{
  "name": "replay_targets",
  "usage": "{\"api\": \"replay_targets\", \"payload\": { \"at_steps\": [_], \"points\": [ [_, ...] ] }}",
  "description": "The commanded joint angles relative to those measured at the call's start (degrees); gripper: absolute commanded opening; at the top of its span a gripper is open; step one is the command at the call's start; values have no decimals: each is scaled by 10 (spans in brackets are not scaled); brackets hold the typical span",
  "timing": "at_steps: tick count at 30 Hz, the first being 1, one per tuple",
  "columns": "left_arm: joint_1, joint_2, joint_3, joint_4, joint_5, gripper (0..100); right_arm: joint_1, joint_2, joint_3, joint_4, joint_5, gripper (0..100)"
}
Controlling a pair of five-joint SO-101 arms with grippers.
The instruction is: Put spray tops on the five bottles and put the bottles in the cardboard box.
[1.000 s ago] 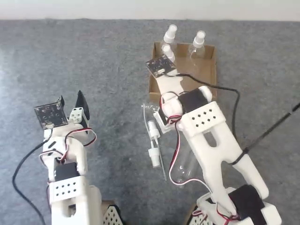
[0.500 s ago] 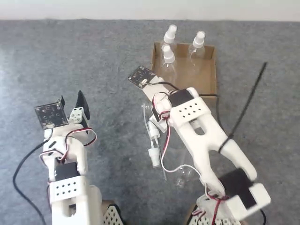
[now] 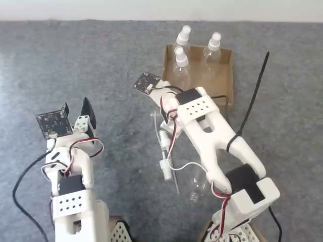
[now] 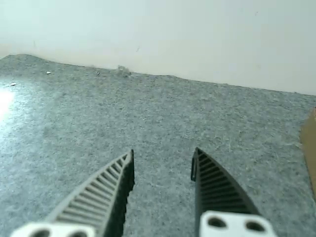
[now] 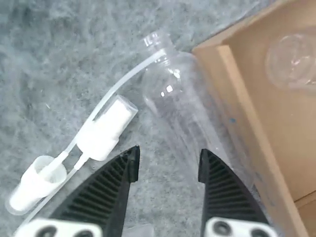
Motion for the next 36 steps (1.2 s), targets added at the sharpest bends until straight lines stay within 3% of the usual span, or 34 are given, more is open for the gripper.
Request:
{"api": "replay_targets", "payload": {
  "at_steps": [1,6,13,36],
  "points": [
    [1,-8,-9,-15,1,174,16,-1,-28,-7,9,160],
    [1,-8,-9,-15,1,174,17,-26,-38,24,32,165],
    [1,-8,-9,-15,1,174,16,-25,-40,39,56,262],
    [1,-8,-9,-15,1,174,16,66,-70,38,89,264]
  ]
}}
